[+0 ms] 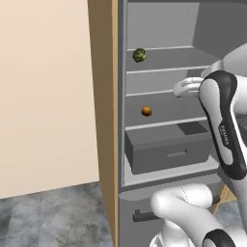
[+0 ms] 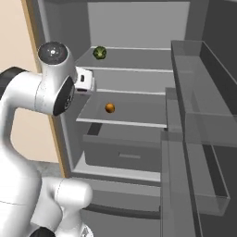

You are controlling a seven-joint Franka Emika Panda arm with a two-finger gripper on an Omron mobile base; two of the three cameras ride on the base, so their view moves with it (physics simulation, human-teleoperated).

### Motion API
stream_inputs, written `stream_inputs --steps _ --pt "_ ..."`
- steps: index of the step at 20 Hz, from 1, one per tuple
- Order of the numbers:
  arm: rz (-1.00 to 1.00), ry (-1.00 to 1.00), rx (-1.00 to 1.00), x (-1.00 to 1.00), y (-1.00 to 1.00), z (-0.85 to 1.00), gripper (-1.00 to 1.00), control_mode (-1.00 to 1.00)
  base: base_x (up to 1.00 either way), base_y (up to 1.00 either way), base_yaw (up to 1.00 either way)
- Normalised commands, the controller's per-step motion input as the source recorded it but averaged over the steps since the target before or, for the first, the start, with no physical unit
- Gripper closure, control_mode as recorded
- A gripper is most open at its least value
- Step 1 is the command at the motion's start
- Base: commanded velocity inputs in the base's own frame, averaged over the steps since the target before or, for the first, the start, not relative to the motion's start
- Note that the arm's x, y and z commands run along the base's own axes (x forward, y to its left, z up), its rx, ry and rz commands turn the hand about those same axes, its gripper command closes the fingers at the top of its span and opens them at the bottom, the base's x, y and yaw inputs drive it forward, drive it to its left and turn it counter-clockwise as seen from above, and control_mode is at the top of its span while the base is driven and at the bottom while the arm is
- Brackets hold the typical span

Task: Open the fridge, remove the mango, broccoli, and chicken drumstick, and place them on any counter.

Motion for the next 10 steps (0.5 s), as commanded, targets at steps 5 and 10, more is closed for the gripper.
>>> stream_inputs --steps 5,10 --pt "0.11 -0.18 -0.04 0.65 0.05 0.52 -1.00 -1.00 0.00 0.00 0.00" --pt "0.03 -0.02 -0.03 0.90 0.12 0.29 -1.00 -1.00 0.00 0.00 0.00"
